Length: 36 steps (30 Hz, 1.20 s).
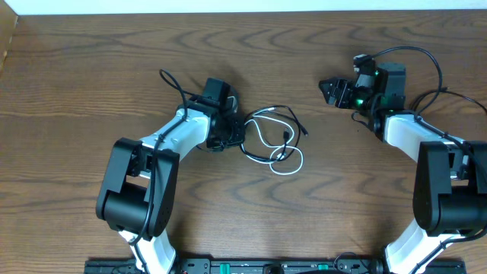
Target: Untangle cables
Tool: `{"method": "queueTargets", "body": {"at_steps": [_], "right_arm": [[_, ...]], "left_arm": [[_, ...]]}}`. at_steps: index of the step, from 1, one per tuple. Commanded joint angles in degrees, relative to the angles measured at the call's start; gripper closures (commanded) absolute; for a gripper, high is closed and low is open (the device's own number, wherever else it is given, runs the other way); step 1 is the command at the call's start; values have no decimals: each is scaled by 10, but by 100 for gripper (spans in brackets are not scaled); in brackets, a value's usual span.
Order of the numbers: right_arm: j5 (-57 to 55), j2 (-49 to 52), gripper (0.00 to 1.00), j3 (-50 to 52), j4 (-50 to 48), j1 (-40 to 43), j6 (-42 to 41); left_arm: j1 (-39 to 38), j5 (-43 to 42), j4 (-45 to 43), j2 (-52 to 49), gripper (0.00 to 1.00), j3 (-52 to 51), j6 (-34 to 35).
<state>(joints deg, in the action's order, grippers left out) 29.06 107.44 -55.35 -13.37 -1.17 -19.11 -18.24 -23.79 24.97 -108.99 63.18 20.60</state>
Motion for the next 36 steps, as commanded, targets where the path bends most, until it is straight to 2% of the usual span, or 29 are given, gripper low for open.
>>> {"method": "queueTargets", "body": {"at_steps": [1, 2, 4, 7, 9, 11, 17, 20, 23, 26, 31, 36], "right_arm": [[-2, 6, 25, -1, -2, -4, -2], [-2, 6, 25, -1, -2, -4, -2], [-2, 6, 25, -1, -2, -4, -2], [-2, 6, 25, -1, -2, -4, -1], [-2, 6, 25, -1, -2, -4, -1], [-2, 6, 25, -1, -2, -4, -1], [-2, 6, 32, -1, -3, -4, -2], [1, 6, 37, -1, 14, -4, -41], [27, 6, 41, -1, 53, -4, -88], [58, 6, 48, -1, 106, -6, -88], [68, 6, 49, -1, 195, -23, -92], [156, 5, 49, -1, 236, -42, -91]], "left_arm": [[2, 0, 0, -13, 76, -11, -4], [2, 0, 0, -13, 72, -11, -4], [2, -1, 4, -9, 72, -9, -5], [5, -2, 29, 9, 65, 5, -38], [6, 0, 39, 26, 57, 12, -45], [6, 10, 41, 44, 53, 14, -45], [6, 108, 45, 73, 52, 14, -44], [6, 144, 45, 69, 52, 13, -45], [6, 144, 32, 65, 52, 13, -45], [6, 144, 8, 62, 52, 13, -45], [6, 144, -28, 61, 52, 13, -45], [6, 144, -46, 61, 52, 11, -45]]}}
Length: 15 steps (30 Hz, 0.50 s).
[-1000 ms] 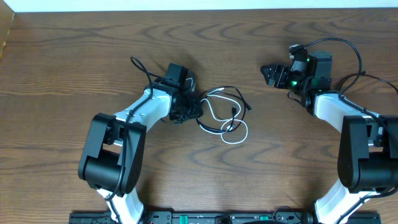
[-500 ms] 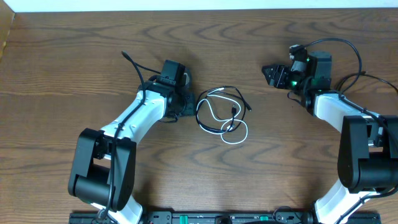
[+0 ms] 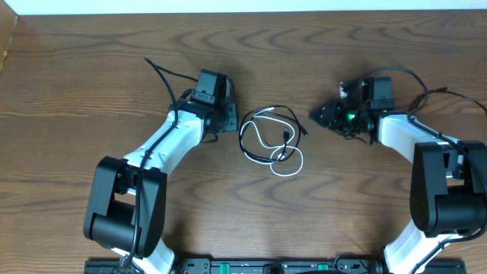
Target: Untangle cables
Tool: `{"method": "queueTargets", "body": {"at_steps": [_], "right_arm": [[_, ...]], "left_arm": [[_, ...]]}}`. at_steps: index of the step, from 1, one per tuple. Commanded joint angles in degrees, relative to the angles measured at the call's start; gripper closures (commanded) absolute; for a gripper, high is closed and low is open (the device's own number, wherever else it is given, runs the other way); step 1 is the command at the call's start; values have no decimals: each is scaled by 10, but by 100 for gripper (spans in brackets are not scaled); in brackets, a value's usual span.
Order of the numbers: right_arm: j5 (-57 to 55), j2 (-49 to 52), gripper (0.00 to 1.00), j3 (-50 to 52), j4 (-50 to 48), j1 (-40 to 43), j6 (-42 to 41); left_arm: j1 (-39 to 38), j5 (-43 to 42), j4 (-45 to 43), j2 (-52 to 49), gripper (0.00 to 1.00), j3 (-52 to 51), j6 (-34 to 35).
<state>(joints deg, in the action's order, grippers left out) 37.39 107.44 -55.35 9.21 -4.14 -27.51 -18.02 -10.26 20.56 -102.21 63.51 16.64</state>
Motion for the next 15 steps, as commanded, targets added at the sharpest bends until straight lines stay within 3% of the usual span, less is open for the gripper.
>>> {"method": "queueTargets", "body": {"at_steps": [1, 6, 15], "right_arm": [[87, 3, 48, -1, 22, -15, -5], [89, -27, 46, -1, 89, -29, 10], [-72, -122, 41, -2, 206, -75, -18]], "left_arm": [[4, 9, -2, -7, 52, 7, -5], [4, 9, -9, -24, 52, 6, -5], [4, -55, -42, -63, 52, 6, -5]]}}
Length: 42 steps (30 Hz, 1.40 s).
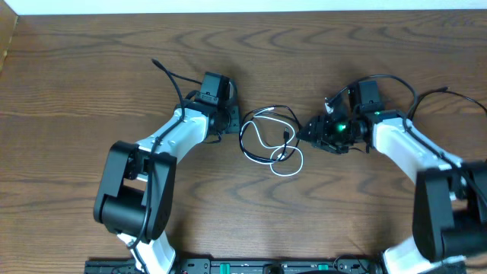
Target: Untangle cables
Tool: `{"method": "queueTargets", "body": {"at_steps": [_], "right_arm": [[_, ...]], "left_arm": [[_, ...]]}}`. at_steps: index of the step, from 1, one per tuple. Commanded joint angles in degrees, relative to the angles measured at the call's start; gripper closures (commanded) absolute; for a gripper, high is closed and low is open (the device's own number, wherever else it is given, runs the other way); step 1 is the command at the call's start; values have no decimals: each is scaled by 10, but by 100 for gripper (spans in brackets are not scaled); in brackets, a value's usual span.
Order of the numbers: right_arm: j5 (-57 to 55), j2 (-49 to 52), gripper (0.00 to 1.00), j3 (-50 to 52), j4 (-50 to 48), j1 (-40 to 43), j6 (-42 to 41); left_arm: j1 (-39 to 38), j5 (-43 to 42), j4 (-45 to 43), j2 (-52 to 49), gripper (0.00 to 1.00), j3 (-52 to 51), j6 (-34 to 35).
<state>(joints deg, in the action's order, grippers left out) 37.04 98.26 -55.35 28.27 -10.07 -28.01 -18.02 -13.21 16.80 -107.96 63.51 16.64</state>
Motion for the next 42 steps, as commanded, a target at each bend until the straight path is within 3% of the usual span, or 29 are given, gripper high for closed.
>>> {"method": "queueTargets", "body": {"at_steps": [1, 12, 23, 30, 42], "right_arm": [[-83, -36, 41, -2, 26, -22, -14], [-175, -31, 36, -2, 111, -103, -22], [-292, -2, 47, -1, 144, -157, -44], [-284, 21, 45, -2, 120, -172, -25], [-294, 22, 53, -2, 131, -171, -29]], "left_arm": [[3, -25, -6, -6, 52, 6, -5], [3, -28, -10, -34, 53, 6, -1], [3, -28, -16, -34, 53, 6, -1], [3, -28, -17, -34, 53, 6, -1], [3, -28, -17, -34, 53, 6, 1]]}}
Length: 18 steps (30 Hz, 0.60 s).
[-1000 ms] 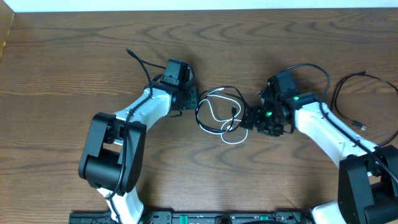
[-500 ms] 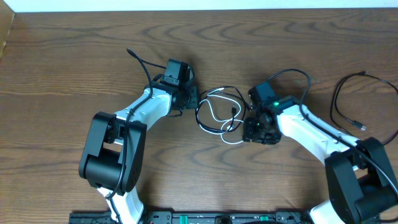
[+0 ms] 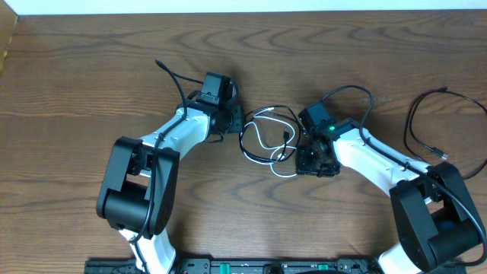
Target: Untangle cables
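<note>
A thin black cable (image 3: 268, 111) and a white cable (image 3: 259, 138) lie looped through each other at the table's middle. My left gripper (image 3: 237, 124) is at the bundle's left edge, right beside the black loop. Pointing down, my right gripper (image 3: 302, 158) is at the bundle's right side, over the lower white loop (image 3: 286, 172), part of which it hides. The overhead view does not show how either pair of jaws stands, nor whether either touches a cable.
The brown wooden table (image 3: 91, 68) carries nothing else of the task. A loose black wire (image 3: 415, 125) from the right arm arcs over the table at the far right. The arm bases stand at the near edge.
My right gripper has moved down and left from the bundle's upper right to its lower right, now over the white loop. The left gripper and the cables lie about as before.
At first my left gripper was at the bundle's left and the right one far off at the back right. The left then drew back slightly while the right came nearer. The right reached the bundle's right side, and now both flank the tangle.
</note>
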Tool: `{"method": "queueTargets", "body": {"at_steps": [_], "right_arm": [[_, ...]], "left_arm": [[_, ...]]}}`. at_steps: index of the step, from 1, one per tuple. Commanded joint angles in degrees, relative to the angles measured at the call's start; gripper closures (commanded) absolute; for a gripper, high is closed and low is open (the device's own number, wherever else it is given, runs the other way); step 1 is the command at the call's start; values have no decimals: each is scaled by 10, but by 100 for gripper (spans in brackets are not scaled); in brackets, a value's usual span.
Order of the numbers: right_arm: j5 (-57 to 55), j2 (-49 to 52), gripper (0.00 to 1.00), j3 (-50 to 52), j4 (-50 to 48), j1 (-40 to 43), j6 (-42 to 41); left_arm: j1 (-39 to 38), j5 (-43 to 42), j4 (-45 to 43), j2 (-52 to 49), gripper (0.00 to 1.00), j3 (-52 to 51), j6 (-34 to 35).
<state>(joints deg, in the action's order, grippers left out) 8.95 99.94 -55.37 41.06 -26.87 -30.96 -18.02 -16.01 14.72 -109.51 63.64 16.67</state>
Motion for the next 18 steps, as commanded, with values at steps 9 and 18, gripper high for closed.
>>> {"method": "queueTargets", "body": {"at_steps": [9, 18], "right_arm": [[-186, 5, 53, -1, 78, -1, -3], [-270, 5, 49, -1, 65, 18, -1]], "left_arm": [[3, 0, 4, -18, 52, 4, 1], [3, 2, 4, -18, 52, 4, 1]]}}
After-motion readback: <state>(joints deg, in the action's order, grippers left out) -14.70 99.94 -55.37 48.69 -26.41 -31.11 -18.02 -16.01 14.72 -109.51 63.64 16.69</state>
